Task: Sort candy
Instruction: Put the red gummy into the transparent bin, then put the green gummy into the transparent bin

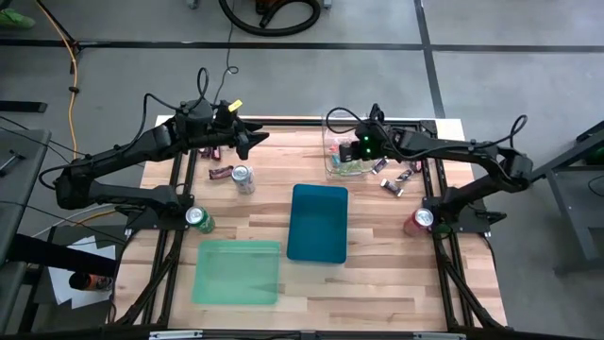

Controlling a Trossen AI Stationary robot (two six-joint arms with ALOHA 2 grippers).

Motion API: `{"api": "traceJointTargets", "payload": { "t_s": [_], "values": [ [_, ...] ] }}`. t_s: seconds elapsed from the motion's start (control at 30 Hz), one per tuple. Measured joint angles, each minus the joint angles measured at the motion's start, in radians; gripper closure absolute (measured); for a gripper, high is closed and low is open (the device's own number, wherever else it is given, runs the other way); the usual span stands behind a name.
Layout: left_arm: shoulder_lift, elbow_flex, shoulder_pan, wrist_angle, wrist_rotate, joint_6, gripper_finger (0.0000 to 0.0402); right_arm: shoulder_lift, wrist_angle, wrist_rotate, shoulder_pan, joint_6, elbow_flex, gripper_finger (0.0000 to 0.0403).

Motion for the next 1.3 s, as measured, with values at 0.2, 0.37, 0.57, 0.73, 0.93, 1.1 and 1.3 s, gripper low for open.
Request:
{"api": "traceJointTargets", "payload": {
  "t_s": [0.2,0.37,0.57,0.73,0.93,1.1,1.3],
  "values": [
    [0.000,0.000,0.000,0.000,0.000,-0.005,0.0177,-0.007,-0.037,-0.017,-0.018,-0.004,0.000,0.0323],
    [0.000,0.000,0.000,0.000,0.001,-0.004,0.0177,-0.029,-0.049,-0.079,-0.027,-0.033,0.004,0.0226],
    [0.000,0.000,0.000,0.000,0.001,-0.004,0.0177,-0.069,-0.095,-0.080,-0.028,-0.123,0.103,0.0151],
    [0.000,0.000,0.000,0.000,0.003,-0.004,0.0177,-0.083,-0.109,-0.070,-0.029,-0.226,0.226,0.0140],
    [0.000,0.000,0.000,0.000,0.003,-0.005,0.0177,-0.083,-0.122,-0.070,-0.026,-0.316,0.335,0.0139],
    [0.000,0.000,0.000,0.000,0.003,-0.006,0.0177,-0.083,-0.136,-0.079,-0.026,-0.354,0.367,0.0139],
    [0.000,0.000,-0.008,0.001,0.039,0.019,0.0177,-0.083,-0.135,-0.185,-0.026,-0.378,0.367,0.0139]
  ]
}}
